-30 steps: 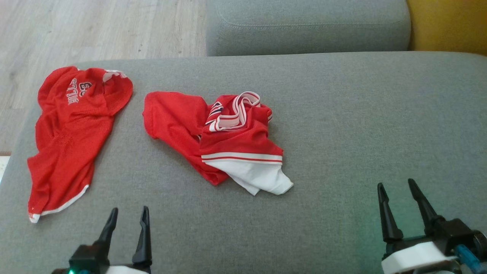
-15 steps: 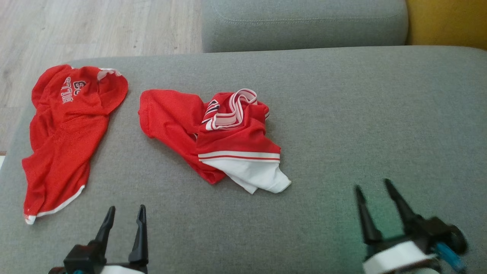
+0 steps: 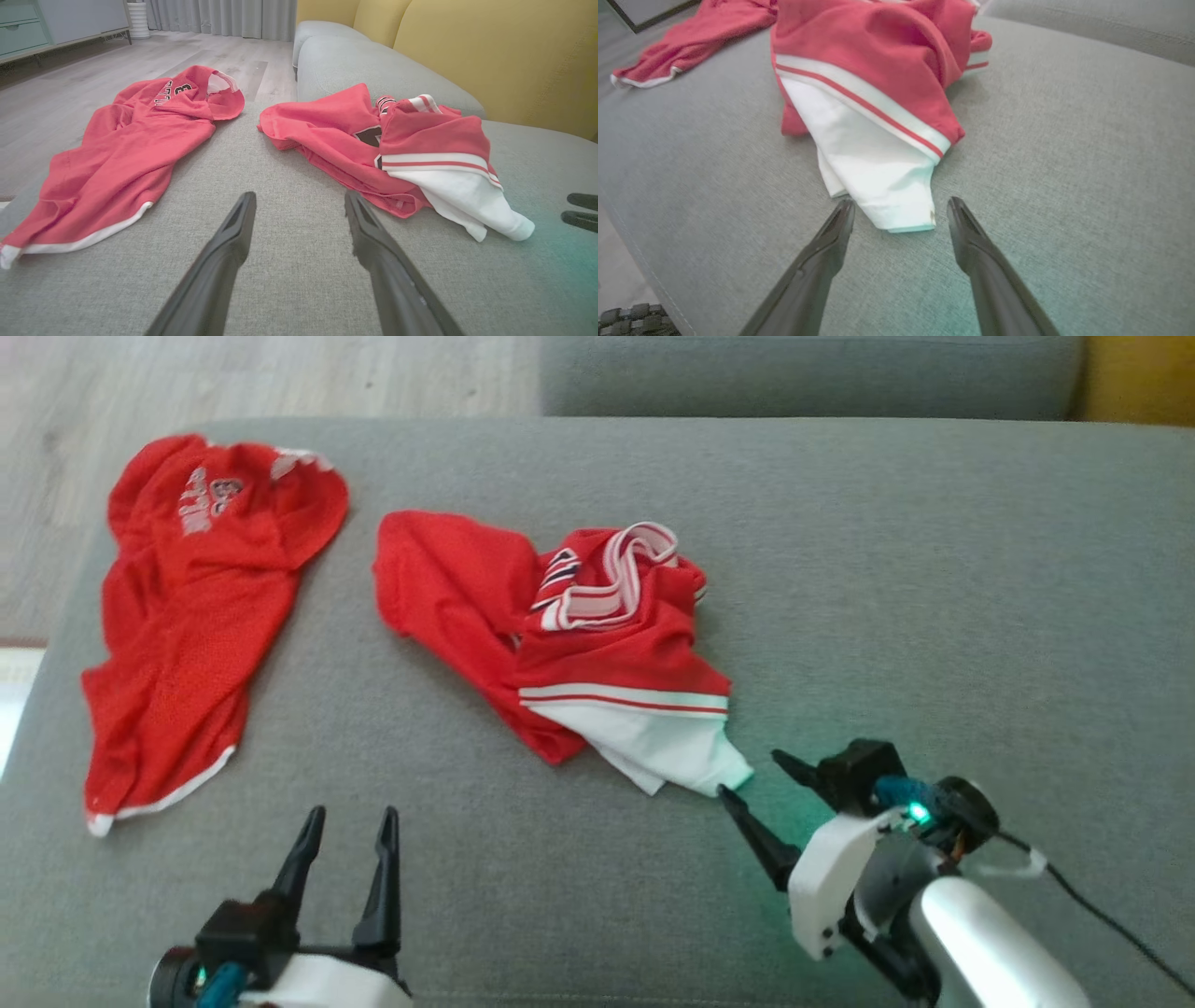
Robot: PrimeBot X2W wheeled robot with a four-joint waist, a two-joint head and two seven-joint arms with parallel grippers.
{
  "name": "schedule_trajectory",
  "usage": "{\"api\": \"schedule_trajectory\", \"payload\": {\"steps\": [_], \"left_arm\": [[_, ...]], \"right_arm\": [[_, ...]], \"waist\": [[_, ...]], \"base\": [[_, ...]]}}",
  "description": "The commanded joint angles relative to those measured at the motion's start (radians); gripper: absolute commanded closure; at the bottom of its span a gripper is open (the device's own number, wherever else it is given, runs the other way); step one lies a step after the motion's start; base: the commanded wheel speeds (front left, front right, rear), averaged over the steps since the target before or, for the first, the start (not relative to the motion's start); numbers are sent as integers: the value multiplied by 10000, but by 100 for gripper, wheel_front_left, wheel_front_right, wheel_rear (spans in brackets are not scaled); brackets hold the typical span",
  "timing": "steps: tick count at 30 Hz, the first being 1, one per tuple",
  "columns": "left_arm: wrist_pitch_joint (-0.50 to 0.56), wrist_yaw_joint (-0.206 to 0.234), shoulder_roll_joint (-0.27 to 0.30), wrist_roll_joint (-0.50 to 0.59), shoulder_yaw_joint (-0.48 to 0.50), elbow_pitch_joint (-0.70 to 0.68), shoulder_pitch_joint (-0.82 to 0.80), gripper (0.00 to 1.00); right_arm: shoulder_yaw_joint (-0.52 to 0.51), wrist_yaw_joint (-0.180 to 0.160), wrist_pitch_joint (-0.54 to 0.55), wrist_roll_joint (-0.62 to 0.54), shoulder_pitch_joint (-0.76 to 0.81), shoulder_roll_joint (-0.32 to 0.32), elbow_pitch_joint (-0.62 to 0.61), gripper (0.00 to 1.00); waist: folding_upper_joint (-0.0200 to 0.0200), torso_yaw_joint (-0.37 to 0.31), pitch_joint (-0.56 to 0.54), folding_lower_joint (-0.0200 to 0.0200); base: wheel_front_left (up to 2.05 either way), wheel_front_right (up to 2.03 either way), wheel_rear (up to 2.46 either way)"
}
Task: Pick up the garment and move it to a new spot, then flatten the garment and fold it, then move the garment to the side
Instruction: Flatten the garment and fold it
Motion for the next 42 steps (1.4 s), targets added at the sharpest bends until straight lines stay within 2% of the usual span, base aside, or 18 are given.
{"api": "schedule_trajectory", "payload": {"steps": [1,13,18,23,25,27,28,29,30,36,42], "left_arm": [[-124,16,-58,-25,138,-231,-477,0],[-124,395,-77,-525,-307,-272,-718,0],[-124,481,-78,-613,-413,-328,-837,0],[-124,538,-79,-694,-493,-320,-980,0],[-124,560,-79,-731,-543,-299,-1051,0],[-124,580,-79,-768,-582,-292,-1090,0],[-124,590,-79,-790,-602,-291,-1109,0],[-124,598,-79,-809,-623,-288,-1125,0],[-124,611,-79,-831,-636,-289,-1133,0],[-124,713,-79,-924,-626,-306,-997,0],[-124,764,-79,-966,-528,-321,-809,0]], "right_arm": [[150,-7,317,38,-636,-153,-77,0],[493,-7,1316,-144,-1255,-143,702,0],[468,-7,1336,-108,-1476,-157,828,15],[448,-7,1305,-151,-1693,-109,1084,17],[497,-7,1394,-166,-1822,-90,1316,38],[537,-7,1427,-204,-1908,-94,1462,52],[560,-7,1425,-194,-1943,-84,1528,64],[592,-7,1403,-182,-1982,-78,1578,93],[648,-7,1365,-120,-2014,-56,1590,100],[207,-7,1033,738,-2085,103,829,100],[-379,-7,1927,2664,-2048,-125,-2036,100]], "waist": [[0,272,156,0],[0,746,438,0],[0,762,591,0],[0,779,701,0],[0,817,723,0],[0,858,743,0],[0,882,750,0],[0,907,751,0],[0,930,741,0],[0,962,568,0],[0,748,304,0]], "base": [[0,0,0],[0,0,0],[0,0,0],[0,0,0],[0,0,0],[0,0,0],[0,0,0],[0,0,0],[0,0,0],[0,0,0],[0,0,0]]}}
